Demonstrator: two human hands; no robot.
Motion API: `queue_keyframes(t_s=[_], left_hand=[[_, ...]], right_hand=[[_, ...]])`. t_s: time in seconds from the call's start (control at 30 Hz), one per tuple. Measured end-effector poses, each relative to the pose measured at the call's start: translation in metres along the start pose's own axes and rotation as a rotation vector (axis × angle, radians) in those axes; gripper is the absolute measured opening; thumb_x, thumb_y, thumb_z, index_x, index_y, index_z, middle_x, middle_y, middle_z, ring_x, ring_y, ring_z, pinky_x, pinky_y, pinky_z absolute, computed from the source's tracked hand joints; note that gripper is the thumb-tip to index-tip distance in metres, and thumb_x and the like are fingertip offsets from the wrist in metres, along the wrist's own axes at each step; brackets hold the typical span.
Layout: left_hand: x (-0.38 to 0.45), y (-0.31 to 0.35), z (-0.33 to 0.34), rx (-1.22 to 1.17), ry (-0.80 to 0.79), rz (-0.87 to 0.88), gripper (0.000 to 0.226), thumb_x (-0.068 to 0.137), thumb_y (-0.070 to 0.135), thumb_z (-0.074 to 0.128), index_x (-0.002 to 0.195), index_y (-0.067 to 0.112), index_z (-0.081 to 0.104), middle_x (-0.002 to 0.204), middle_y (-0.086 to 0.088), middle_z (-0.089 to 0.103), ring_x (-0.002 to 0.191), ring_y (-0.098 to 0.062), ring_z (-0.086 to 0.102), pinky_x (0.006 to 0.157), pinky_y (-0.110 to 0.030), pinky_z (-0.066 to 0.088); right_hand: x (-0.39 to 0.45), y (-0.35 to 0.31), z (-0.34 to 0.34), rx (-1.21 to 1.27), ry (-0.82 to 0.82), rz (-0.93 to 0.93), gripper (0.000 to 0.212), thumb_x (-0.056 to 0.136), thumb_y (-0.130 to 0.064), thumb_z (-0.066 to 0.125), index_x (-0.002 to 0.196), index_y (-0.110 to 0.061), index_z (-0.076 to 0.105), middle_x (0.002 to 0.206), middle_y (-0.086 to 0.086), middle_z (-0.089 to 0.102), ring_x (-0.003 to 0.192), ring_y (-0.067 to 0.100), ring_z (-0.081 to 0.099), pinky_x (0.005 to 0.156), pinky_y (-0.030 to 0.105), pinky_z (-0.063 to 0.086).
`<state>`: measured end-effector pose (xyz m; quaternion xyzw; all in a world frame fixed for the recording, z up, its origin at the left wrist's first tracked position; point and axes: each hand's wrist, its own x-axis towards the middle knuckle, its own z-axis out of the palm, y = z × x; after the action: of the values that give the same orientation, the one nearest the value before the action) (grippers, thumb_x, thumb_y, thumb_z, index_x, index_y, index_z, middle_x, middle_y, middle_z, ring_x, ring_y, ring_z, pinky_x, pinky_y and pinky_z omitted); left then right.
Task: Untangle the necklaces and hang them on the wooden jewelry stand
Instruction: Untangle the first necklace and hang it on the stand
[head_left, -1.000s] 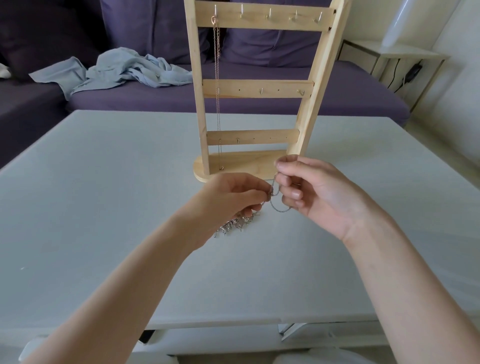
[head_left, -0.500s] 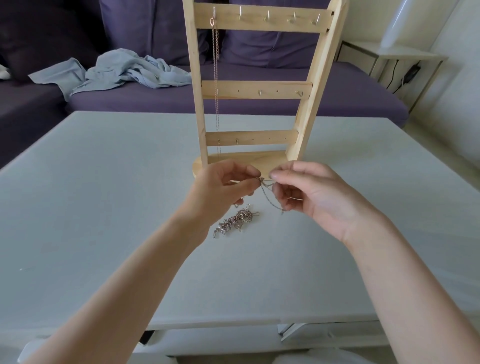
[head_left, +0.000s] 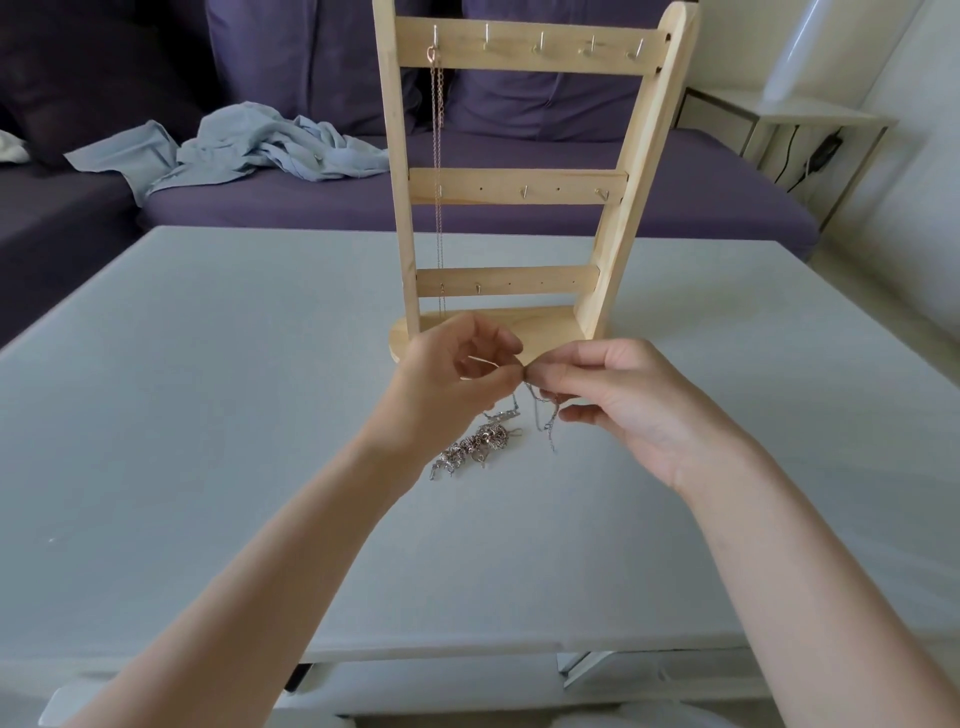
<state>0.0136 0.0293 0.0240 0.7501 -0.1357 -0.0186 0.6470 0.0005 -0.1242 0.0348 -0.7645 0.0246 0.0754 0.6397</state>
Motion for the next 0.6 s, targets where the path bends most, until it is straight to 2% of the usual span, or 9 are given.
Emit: queue_keyframes(t_s=[0.13,0.27,0.43,0.6], left_hand=[[0.0007,0.0004,-0.0018,0.044,-0.044,0.058,0.024,0.085,-0.005,0.059,0.082,0.018,0.056,0.075,0.004,0.06,0.059,0.0,0.053,0.058,-0.015,0.045],[0.0013,0.0001,-0.0025,0.041,-0.055,0.08,0.026,0.084,-0.007,0.059,0.082,0.019,0.055,0.078,0.005,0.06,0.058,0.0,0.053,0.058,-0.016,0.045],[0.0017,0.0013,-0.0023,0.002,-0.049,0.068,0.025,0.085,-0.008,0.057,0.084,0.017,0.055,0.077,0.004,0.059,0.058,0.0,0.052,0.056,-0.015,0.044],[0.0023,0.0009,-0.0024,0.0,-0.034,0.065,0.026,0.083,-0.009,0.058,0.084,0.017,0.055,0.076,0.003,0.06,0.057,-0.001,0.052,0.055,-0.015,0.044]], right_hand=[[0.0008,-0.0016,0.001,0.124,-0.018,0.079,0.009,0.08,-0.006,0.068,0.074,-0.013,0.069,0.072,-0.003,0.061,0.072,0.01,0.053,0.063,0.021,0.044],[-0.0005,-0.0019,0.0002,0.167,-0.028,0.094,0.006,0.083,-0.009,0.067,0.078,-0.013,0.067,0.075,-0.005,0.064,0.076,0.01,0.056,0.064,0.021,0.044],[-0.0011,-0.0063,0.0003,0.312,-0.016,0.091,0.013,0.087,-0.006,0.06,0.075,-0.01,0.063,0.065,-0.002,0.068,0.061,0.01,0.056,0.061,0.021,0.042],[-0.0019,-0.0053,0.0004,0.278,-0.032,0.064,0.007,0.083,-0.002,0.063,0.084,-0.008,0.063,0.065,0.003,0.066,0.055,0.009,0.054,0.055,0.016,0.044]])
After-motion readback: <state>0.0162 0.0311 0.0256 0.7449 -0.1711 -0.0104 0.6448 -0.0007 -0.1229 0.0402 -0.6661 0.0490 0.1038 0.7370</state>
